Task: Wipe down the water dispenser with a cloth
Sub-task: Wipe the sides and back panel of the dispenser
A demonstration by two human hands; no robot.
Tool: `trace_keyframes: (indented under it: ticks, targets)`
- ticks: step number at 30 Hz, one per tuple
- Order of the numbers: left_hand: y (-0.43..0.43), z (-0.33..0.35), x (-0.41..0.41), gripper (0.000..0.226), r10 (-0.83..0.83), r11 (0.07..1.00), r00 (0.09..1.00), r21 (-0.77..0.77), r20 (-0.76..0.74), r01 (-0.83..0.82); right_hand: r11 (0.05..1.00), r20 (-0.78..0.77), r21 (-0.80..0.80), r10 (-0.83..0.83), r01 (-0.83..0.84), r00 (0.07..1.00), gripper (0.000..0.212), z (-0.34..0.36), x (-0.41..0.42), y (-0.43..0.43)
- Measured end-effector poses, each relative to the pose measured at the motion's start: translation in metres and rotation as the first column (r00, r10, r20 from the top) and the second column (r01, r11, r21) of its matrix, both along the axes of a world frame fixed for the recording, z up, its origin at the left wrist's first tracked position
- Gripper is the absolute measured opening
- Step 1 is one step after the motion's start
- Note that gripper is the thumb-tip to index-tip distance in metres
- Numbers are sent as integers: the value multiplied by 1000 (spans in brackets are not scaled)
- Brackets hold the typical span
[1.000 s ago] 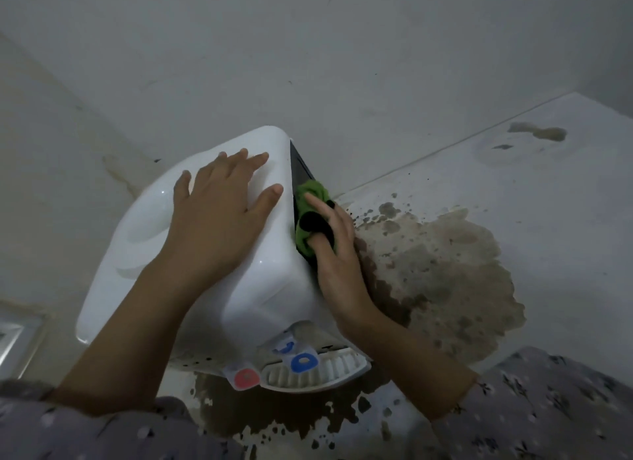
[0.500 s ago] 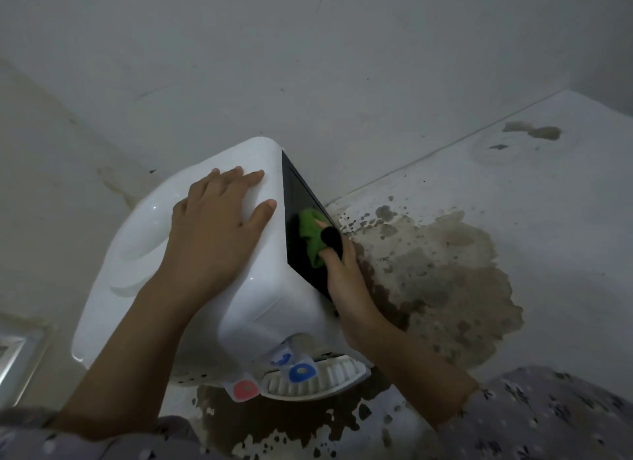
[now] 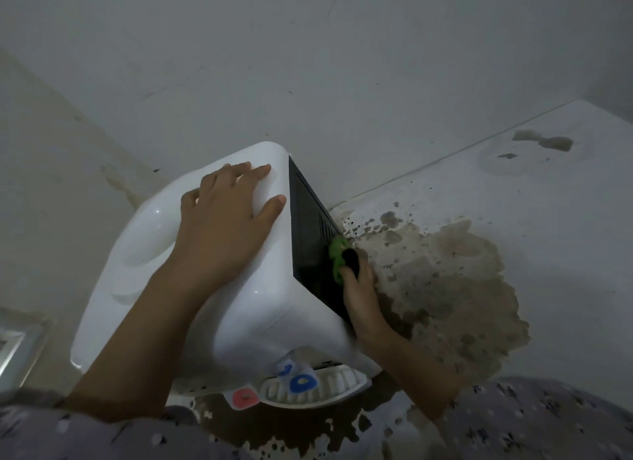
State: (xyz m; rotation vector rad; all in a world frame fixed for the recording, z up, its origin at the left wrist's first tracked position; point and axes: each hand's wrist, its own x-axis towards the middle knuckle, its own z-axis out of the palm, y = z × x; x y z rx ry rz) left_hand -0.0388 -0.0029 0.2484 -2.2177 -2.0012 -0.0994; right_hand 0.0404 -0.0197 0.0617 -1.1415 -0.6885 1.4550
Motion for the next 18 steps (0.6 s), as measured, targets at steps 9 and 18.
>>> trace_keyframes:
  ticks: [9, 18]
  targets:
    - [36, 3, -3, 47, -5, 999, 1000, -48, -11, 5, 945, -19, 325, -21, 26, 1000, 40, 50, 0, 38]
    - [55, 11, -4, 49, 7, 994, 999, -109, -44, -12, 997, 14, 12, 81, -81, 997, 43, 33, 3, 57]
